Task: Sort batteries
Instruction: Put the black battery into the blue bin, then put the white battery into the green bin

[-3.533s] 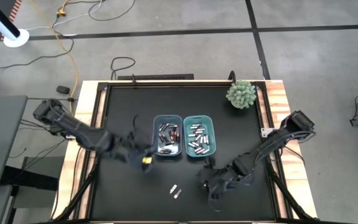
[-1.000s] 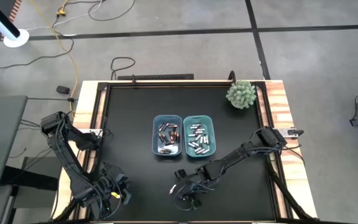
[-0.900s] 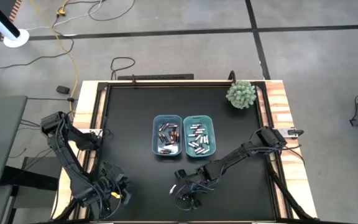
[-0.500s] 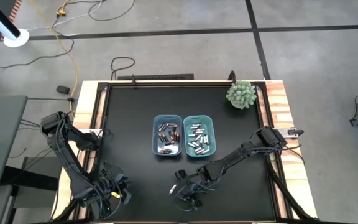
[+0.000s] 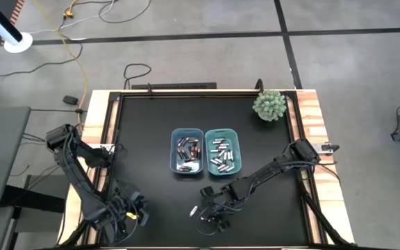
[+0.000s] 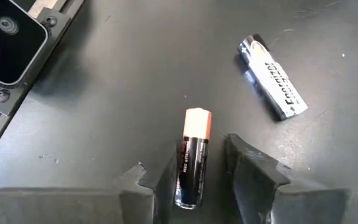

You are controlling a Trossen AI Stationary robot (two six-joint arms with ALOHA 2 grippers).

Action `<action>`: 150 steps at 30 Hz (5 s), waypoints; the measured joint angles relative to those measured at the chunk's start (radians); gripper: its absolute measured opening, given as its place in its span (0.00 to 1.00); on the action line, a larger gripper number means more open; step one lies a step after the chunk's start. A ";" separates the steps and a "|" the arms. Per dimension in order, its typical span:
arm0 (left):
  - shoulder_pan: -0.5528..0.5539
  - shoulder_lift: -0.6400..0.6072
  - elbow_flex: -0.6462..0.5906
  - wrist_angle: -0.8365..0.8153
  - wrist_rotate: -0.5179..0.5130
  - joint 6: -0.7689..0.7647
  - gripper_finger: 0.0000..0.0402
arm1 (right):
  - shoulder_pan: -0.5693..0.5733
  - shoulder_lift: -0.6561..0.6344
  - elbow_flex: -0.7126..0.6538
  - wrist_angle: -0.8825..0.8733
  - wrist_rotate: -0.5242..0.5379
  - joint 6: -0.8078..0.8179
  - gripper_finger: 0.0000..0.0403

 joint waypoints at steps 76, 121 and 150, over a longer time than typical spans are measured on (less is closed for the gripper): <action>0.060 -0.151 -0.308 0.239 -0.038 0.543 0.32 | -0.517 0.227 0.608 -0.609 0.020 0.290 0.14; 0.328 -0.131 -0.217 0.780 -0.059 1.048 0.32 | -0.055 -0.886 -0.379 -0.748 0.356 1.010 0.50; 0.379 0.661 0.673 0.236 0.063 0.716 0.32 | 0.237 -0.999 -0.567 -0.686 0.446 1.196 0.50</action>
